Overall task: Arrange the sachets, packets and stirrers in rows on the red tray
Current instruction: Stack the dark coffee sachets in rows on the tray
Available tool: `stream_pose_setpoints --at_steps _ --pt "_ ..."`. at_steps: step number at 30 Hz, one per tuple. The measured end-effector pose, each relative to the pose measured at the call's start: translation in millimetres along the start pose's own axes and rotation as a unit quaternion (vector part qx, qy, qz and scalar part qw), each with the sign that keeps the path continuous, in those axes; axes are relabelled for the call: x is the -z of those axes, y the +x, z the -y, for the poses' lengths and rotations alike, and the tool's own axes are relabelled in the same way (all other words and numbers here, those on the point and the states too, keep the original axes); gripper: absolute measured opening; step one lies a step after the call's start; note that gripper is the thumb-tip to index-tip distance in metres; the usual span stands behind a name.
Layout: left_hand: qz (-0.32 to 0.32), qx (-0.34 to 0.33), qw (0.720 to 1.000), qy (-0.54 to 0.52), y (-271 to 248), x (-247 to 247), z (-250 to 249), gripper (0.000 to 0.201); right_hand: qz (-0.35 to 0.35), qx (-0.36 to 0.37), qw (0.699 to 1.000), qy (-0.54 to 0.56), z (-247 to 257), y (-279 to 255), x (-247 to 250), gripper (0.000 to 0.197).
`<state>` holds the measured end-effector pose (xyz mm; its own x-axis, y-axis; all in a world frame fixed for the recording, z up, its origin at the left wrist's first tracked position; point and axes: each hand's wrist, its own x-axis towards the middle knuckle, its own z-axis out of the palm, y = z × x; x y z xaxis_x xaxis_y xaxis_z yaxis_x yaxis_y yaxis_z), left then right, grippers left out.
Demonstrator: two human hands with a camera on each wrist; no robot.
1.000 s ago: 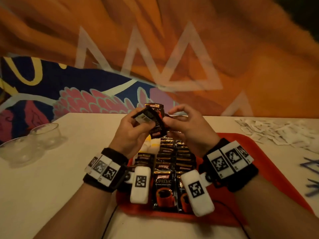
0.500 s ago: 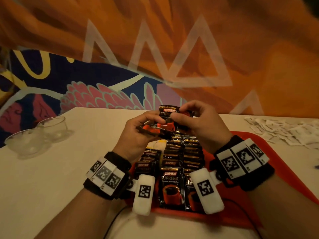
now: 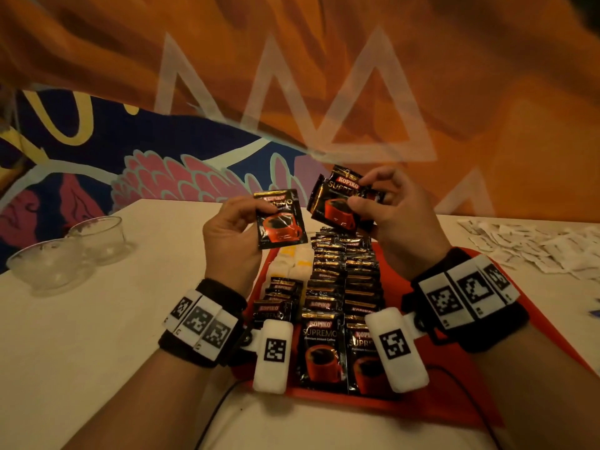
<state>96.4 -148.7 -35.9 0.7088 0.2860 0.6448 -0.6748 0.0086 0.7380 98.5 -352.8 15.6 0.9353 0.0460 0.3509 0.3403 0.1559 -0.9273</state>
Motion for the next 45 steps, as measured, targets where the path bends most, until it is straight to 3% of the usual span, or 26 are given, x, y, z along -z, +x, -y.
stream_pose_setpoints --at_steps 3,5,9,12,16,20,23,26,29,33,35,38,40,43,45 --pt "0.006 0.004 1.000 -0.019 -3 -4 -5 0.048 0.034 -0.006 0.999 0.018 0 -4 -5 0.025" --pt "0.043 0.010 0.999 -0.032 -6 -8 -7 0.042 0.036 -0.004 0.999 0.008 -2 -6 -9 0.026" --pt "0.116 0.080 0.977 -0.160 -10 -8 -10 0.041 0.018 0.000 1.000 -0.006 -10 -6 -12 0.026" --pt "0.080 0.075 0.989 -0.094 -12 -13 -16 0.024 0.028 0.005 0.999 -0.027 -11 -7 -12 0.028" --pt "0.031 0.050 0.998 -0.013 -9 -13 -17 0.026 0.023 0.040 0.993 -0.111 -4 -8 -7 0.028" --pt "0.048 0.055 0.997 0.018 -8 -12 -22 0.033 0.057 0.103 0.978 -0.174 3 -11 -2 0.024" --pt "0.072 0.091 0.993 -0.010 -9 -12 -22 0.043 0.050 0.163 0.943 -0.287 -5 -12 -9 0.018" --pt "0.089 0.152 0.982 -0.067 -9 -13 -23 0.042 0.030 0.158 0.940 -0.301 -10 -12 -11 0.016" --pt "0.120 0.202 0.959 -0.156 -9 -11 -21 0.042 0.043 0.129 0.957 -0.258 -8 -10 -8 0.022" --pt "0.186 0.241 0.923 -0.234 -13 -10 -20 0.074 0.041 0.122 0.964 -0.233 -6 -16 -15 0.021" --pt "0.197 0.246 0.922 -0.226 -14 -11 -23 0.080 0.055 0.140 0.955 -0.256 -7 -21 -21 0.015" --pt "0.185 0.251 0.923 -0.223 -16 -14 -30 0.060 0.076 0.190 0.914 -0.351 -9 -26 -23 0.007" --pt "0.146 0.269 0.928 -0.213 -16 -16 -33 0.045 0.079 0.222 0.885 -0.401 -9 -29 -23 0.019" --pt "0.126 0.300 0.920 -0.217 -15 -19 -35 0.047 0.138 0.228 0.848 -0.458 -6 -33 -22 0.065" --pt "0.131 0.314 0.914 -0.222 -19 -22 -36 0.050 0.184 0.222 0.829 -0.480 -5 -34 -23 0.082"
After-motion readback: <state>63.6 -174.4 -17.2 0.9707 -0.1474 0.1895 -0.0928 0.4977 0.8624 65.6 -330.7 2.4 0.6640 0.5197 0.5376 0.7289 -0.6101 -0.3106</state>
